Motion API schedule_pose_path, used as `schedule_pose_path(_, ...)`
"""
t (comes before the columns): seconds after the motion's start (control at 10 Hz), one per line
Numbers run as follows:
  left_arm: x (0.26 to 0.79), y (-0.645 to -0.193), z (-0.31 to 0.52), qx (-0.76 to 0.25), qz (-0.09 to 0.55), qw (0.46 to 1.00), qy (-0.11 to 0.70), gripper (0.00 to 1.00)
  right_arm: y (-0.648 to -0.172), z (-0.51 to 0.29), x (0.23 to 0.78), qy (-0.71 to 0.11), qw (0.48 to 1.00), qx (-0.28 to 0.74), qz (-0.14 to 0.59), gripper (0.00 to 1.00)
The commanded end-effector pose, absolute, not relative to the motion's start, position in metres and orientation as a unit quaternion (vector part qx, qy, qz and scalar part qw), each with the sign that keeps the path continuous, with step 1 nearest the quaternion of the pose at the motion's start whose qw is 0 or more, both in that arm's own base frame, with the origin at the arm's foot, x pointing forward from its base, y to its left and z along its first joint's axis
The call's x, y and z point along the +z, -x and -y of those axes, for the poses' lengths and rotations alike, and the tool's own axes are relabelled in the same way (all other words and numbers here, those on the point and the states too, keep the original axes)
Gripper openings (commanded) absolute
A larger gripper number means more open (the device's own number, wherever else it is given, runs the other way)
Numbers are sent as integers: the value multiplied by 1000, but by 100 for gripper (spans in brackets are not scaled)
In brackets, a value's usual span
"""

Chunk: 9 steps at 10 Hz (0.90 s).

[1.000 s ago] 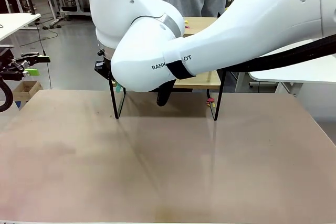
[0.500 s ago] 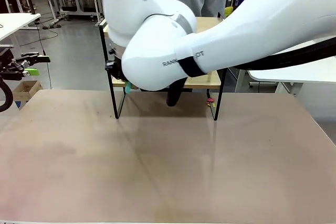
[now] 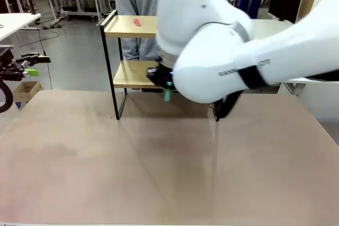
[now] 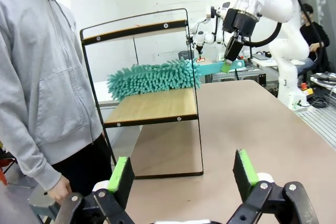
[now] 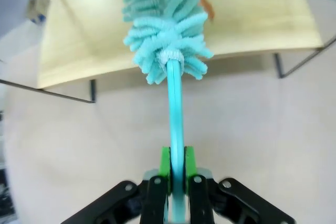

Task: Clean the shelf.
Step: Clean the specific section of the Shelf indicated by the human with the Duster.

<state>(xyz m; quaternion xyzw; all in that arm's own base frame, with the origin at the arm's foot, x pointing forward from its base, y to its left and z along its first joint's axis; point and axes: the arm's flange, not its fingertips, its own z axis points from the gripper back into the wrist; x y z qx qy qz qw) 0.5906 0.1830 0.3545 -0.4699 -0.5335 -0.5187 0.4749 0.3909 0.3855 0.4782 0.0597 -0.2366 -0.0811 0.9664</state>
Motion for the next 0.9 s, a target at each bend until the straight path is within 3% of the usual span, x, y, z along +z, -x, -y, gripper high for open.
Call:
schedule_pose_path(0.0, 356, -588, -182, -524, 534, 473, 466, 100, -370, -334, 485, -61, 969, -93, 222, 13)
schedule_pose_path(0.5, 356, -588, -182, -524, 534, 473, 466, 100, -354, -273, 495, 14, 963, -152, 224, 13)
schedule_pose_path(0.7, 356, -588, -182, -524, 534, 473, 466, 100, -343, -288, 505, 21, 948, -149, 280, 13)
schedule_pose_path(0.8, 356, -588, -182, -524, 534, 473, 466, 100, -355, -273, 496, 8, 961, -151, 233, 13)
